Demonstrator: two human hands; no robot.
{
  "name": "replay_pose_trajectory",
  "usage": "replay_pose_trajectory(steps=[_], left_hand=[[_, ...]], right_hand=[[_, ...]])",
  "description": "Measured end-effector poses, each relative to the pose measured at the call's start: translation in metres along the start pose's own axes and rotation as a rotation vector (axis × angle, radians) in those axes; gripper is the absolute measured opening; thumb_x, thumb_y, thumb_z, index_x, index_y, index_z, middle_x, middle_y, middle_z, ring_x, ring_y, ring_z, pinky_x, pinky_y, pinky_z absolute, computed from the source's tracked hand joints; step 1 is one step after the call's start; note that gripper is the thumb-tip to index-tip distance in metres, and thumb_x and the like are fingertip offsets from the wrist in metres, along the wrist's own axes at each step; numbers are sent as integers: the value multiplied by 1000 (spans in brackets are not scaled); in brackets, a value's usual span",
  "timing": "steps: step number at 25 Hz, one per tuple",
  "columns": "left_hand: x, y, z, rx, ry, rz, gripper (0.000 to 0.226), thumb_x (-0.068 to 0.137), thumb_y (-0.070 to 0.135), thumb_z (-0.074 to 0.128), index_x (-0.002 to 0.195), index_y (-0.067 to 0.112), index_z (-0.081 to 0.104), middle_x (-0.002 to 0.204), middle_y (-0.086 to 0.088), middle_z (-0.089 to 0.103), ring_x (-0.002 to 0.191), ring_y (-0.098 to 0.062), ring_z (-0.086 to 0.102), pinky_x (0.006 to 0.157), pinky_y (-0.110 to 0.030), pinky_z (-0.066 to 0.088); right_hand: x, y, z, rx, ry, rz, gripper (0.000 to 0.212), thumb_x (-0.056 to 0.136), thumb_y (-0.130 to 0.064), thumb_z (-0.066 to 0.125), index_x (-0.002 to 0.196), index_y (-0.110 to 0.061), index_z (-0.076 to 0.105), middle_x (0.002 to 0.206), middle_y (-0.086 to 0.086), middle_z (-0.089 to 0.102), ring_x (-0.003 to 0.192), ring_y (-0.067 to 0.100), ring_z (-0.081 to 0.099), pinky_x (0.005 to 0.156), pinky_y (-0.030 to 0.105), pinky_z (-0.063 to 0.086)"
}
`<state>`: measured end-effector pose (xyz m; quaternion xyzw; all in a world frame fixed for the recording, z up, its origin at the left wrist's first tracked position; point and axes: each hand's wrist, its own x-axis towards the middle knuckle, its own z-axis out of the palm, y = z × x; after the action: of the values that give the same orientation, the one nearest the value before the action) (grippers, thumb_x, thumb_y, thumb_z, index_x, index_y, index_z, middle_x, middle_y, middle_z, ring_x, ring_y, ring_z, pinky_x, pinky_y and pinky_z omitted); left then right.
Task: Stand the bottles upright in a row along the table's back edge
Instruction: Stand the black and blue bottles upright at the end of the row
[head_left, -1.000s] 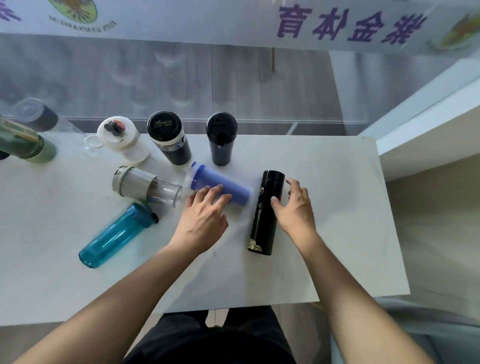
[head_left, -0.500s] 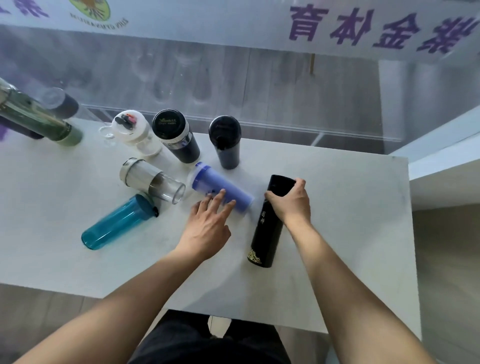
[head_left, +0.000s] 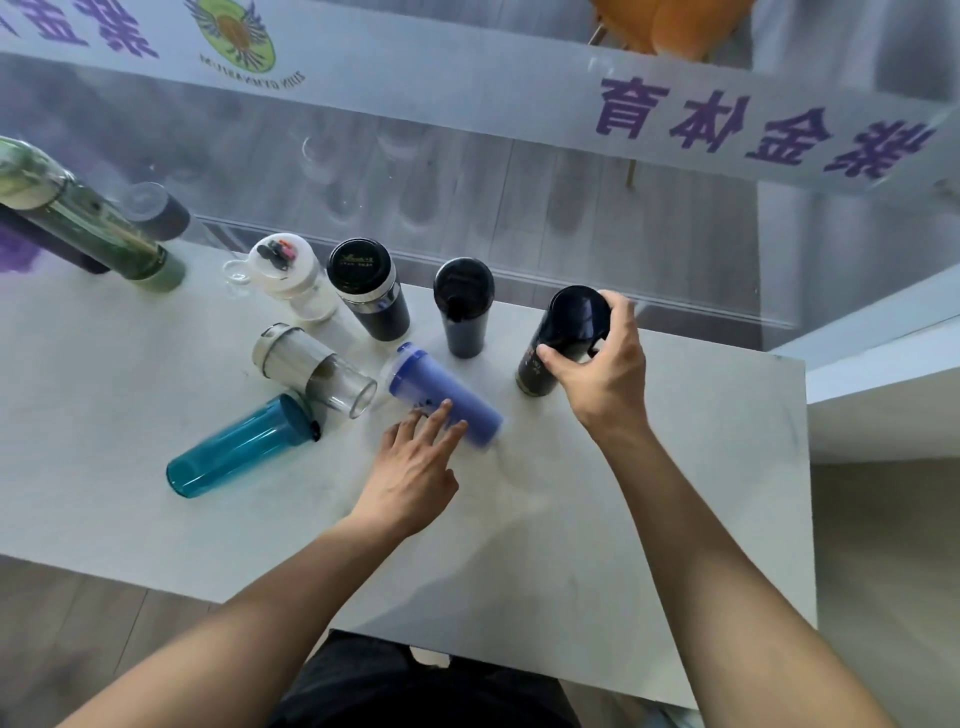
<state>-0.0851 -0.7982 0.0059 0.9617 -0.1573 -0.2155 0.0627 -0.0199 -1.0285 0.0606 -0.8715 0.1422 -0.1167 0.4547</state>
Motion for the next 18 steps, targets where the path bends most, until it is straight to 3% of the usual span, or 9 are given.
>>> replay_pose_trajectory(steps=[3, 14, 18], left_hand=[[0, -2, 0, 3, -1, 3, 70, 88, 32, 53, 152, 29, 26, 166, -2, 10, 150, -30, 15, 117, -42, 19], [4, -6, -3, -8, -28, 31, 66, 89, 31, 51, 150, 29, 26, 166, -1, 11, 150, -32, 15, 116, -44, 20], [4, -7, -7, -12, -28, 52, 65, 90, 31, 50, 151, 28, 26, 166, -1, 10, 150, -32, 14, 117, -44, 19]], right_hand=[[8, -4, 9, -10, -6, -42, 74, 67, -23, 89, 129, -16, 49, 118, -8, 56, 105, 11, 56, 94, 34, 50], [19, -5, 15, -39, 7, -11, 76, 69, -23, 87, 133, -19, 45, 125, -4, 57, 110, 12, 55, 98, 37, 48], [12, -10, 9, -61, 5, 2, 90, 72, -30, 87, 146, -19, 38, 141, -1, 51, 127, 16, 50, 108, 37, 43]])
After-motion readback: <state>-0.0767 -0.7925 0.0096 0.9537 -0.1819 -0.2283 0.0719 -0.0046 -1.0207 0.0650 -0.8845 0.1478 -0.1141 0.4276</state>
